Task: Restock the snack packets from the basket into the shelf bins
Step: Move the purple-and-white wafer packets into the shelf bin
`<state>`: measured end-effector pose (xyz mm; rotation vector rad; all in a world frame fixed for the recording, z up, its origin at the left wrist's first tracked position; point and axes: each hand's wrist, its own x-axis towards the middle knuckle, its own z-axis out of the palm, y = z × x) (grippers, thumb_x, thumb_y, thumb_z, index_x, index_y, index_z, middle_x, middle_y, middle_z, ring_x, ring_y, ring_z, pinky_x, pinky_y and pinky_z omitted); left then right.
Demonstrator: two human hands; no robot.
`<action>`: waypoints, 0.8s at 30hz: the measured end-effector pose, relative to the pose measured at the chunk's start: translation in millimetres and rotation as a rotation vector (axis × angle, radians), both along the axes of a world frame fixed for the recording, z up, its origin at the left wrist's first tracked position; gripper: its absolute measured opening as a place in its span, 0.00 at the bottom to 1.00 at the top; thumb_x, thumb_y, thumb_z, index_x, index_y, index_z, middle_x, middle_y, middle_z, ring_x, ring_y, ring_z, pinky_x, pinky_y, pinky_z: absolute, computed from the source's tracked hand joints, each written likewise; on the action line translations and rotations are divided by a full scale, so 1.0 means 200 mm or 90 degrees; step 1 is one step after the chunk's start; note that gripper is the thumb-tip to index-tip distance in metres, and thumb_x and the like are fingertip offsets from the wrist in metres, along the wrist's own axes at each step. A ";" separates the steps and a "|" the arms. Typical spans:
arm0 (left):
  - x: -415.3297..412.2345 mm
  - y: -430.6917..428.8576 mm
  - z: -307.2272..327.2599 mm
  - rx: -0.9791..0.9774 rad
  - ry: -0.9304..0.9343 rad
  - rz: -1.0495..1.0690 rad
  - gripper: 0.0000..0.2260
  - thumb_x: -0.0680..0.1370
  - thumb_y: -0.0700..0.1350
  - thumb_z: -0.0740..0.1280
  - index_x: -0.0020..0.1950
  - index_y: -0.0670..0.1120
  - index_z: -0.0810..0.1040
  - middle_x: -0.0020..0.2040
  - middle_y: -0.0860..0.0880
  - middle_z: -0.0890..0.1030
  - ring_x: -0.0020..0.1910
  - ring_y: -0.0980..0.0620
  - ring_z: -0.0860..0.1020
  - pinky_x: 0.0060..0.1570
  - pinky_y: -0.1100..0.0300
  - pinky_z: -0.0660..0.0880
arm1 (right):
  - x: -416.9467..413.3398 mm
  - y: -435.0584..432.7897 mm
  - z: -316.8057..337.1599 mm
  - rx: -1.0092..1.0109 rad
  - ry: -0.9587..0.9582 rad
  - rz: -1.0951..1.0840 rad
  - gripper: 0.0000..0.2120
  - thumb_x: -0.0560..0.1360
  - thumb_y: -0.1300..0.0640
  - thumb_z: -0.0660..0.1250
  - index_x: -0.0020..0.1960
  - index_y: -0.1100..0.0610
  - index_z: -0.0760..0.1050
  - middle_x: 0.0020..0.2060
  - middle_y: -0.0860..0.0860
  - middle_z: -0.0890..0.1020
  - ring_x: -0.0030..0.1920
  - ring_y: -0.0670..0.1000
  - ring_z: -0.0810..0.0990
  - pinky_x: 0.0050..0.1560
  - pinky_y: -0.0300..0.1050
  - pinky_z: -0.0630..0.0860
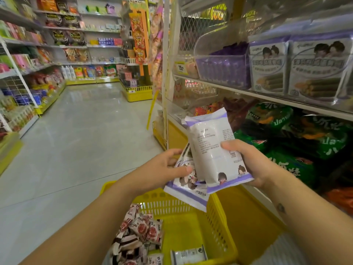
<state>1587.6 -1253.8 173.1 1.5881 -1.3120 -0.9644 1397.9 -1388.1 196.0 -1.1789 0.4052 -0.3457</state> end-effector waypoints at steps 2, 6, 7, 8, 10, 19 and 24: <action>0.03 0.00 0.00 0.015 0.009 -0.025 0.27 0.74 0.52 0.71 0.72 0.55 0.67 0.60 0.51 0.81 0.54 0.54 0.81 0.56 0.56 0.76 | -0.02 -0.01 -0.01 -0.011 0.016 0.043 0.36 0.48 0.51 0.84 0.55 0.58 0.81 0.54 0.61 0.83 0.48 0.59 0.84 0.40 0.50 0.82; 0.05 0.03 0.02 0.012 -0.061 -0.044 0.18 0.68 0.59 0.71 0.57 0.70 0.75 0.59 0.63 0.79 0.56 0.66 0.77 0.54 0.68 0.73 | -0.01 0.00 -0.03 -0.049 -0.005 0.085 0.33 0.52 0.51 0.83 0.55 0.56 0.81 0.53 0.59 0.84 0.48 0.57 0.85 0.40 0.48 0.81; 0.05 0.02 0.01 0.002 -0.074 -0.012 0.20 0.67 0.61 0.71 0.58 0.70 0.74 0.58 0.63 0.79 0.55 0.66 0.77 0.55 0.66 0.72 | 0.00 0.01 -0.03 -0.060 -0.006 0.075 0.32 0.56 0.53 0.81 0.58 0.56 0.78 0.53 0.59 0.84 0.49 0.57 0.85 0.40 0.47 0.81; 0.05 0.00 0.00 -0.014 -0.075 0.036 0.23 0.66 0.60 0.72 0.61 0.68 0.73 0.59 0.61 0.79 0.55 0.64 0.78 0.57 0.62 0.72 | 0.02 0.01 -0.03 -0.065 -0.008 0.052 0.29 0.60 0.55 0.77 0.59 0.57 0.76 0.53 0.58 0.84 0.48 0.56 0.85 0.40 0.46 0.81; 0.04 -0.03 -0.01 -0.062 0.001 0.172 0.27 0.69 0.57 0.74 0.67 0.58 0.73 0.59 0.54 0.79 0.54 0.55 0.80 0.59 0.54 0.74 | 0.04 0.03 -0.02 -0.049 -0.025 -0.013 0.24 0.66 0.58 0.72 0.61 0.56 0.74 0.51 0.57 0.84 0.46 0.55 0.85 0.38 0.45 0.81; -0.08 -0.08 -0.07 -0.045 0.474 0.305 0.21 0.70 0.47 0.75 0.61 0.45 0.76 0.56 0.44 0.83 0.56 0.46 0.80 0.41 0.54 0.81 | 0.14 0.10 -0.04 0.024 -0.114 -0.165 0.21 0.66 0.50 0.67 0.58 0.54 0.74 0.46 0.55 0.86 0.41 0.54 0.86 0.33 0.44 0.81; 0.06 -0.02 0.02 -0.054 0.236 0.186 0.23 0.68 0.48 0.75 0.62 0.46 0.76 0.51 0.49 0.85 0.50 0.49 0.83 0.52 0.52 0.80 | 0.05 0.03 -0.01 -0.032 -0.074 -0.122 0.22 0.67 0.52 0.67 0.60 0.55 0.75 0.48 0.56 0.85 0.42 0.55 0.85 0.36 0.47 0.82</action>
